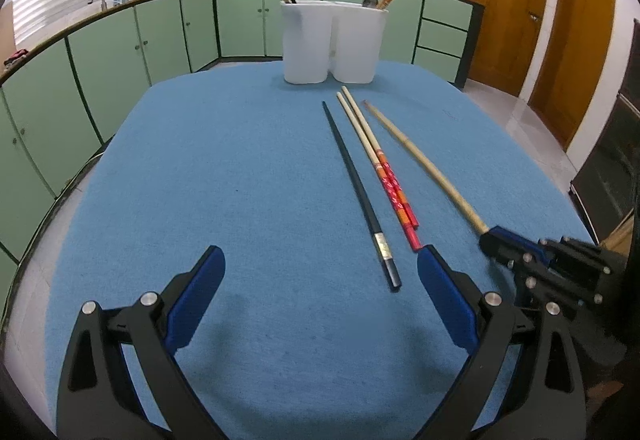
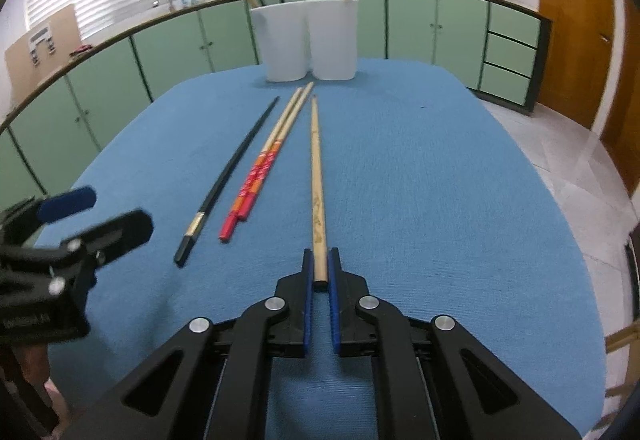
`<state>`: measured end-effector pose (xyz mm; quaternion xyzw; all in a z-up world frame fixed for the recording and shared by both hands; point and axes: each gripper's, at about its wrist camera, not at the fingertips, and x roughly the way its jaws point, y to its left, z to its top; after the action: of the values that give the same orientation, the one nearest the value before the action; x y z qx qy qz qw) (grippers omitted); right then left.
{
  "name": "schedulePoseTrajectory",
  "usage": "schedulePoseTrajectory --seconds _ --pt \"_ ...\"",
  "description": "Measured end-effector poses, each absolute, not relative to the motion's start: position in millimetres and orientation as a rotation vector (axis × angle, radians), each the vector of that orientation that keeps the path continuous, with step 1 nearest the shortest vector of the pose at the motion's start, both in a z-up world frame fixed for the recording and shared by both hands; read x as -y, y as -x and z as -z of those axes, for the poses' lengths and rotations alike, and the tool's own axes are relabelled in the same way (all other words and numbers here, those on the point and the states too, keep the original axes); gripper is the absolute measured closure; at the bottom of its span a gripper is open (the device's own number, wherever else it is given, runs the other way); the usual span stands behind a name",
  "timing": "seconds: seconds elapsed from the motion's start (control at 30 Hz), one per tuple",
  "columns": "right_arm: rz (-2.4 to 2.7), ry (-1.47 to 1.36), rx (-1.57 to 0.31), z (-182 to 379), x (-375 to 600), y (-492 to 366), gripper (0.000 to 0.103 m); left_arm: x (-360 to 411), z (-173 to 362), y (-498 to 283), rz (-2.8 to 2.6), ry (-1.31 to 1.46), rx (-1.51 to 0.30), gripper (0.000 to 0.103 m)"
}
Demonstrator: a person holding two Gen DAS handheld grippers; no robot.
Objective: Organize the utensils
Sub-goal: 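Grasp the second plain wooden chopstick with the right tool while the left tool grasps the second black chopstick, then carry both chopsticks to the white holder and open both tools to drop them in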
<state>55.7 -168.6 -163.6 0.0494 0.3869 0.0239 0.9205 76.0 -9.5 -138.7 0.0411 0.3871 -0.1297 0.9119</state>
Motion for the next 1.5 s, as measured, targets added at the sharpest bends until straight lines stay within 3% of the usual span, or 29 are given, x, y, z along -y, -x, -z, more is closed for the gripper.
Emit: schedulePoseTrajectory --seconds 0.1,0.17,0.43,0.53,0.73,0.8,0.97,1.2,1.5 --pt "-0.023 -0.118 -0.793 162.4 175.7 -54.6 0.097 13.9 141.1 -75.8 0.285 -0.098 -0.807 0.013" --pt "-0.017 -0.120 -0.794 162.5 177.7 -53.3 0.097 17.7 145.2 -76.7 0.301 -0.107 -0.831 0.027" --pt "-0.023 -0.135 -0.790 162.2 181.1 -53.4 0.097 26.4 158.2 -84.0 0.321 -0.107 -0.885 0.032" --pt "-0.025 -0.136 -0.790 162.7 180.6 -53.0 0.097 28.2 162.4 -84.8 0.318 -0.107 -0.904 0.043" --pt "-0.026 -0.142 -0.788 162.2 182.4 -52.7 0.097 32.2 162.6 -81.8 0.316 -0.119 -0.901 0.048" --pt "-0.027 -0.142 -0.787 162.0 182.5 -52.4 0.097 33.5 162.3 -80.9 0.320 -0.121 -0.899 0.055" --pt "-0.027 -0.145 -0.785 161.1 182.4 -52.5 0.097 35.2 161.8 -78.5 0.347 -0.116 -0.896 0.096" --pt "-0.026 -0.127 -0.758 151.2 183.9 -47.6 0.096 32.6 149.8 -72.8 0.330 -0.129 -0.847 0.097" --pt "-0.036 -0.064 -0.651 106.3 186.3 -40.6 0.096 26.5 96.7 -67.7 0.297 -0.139 -0.705 0.097"
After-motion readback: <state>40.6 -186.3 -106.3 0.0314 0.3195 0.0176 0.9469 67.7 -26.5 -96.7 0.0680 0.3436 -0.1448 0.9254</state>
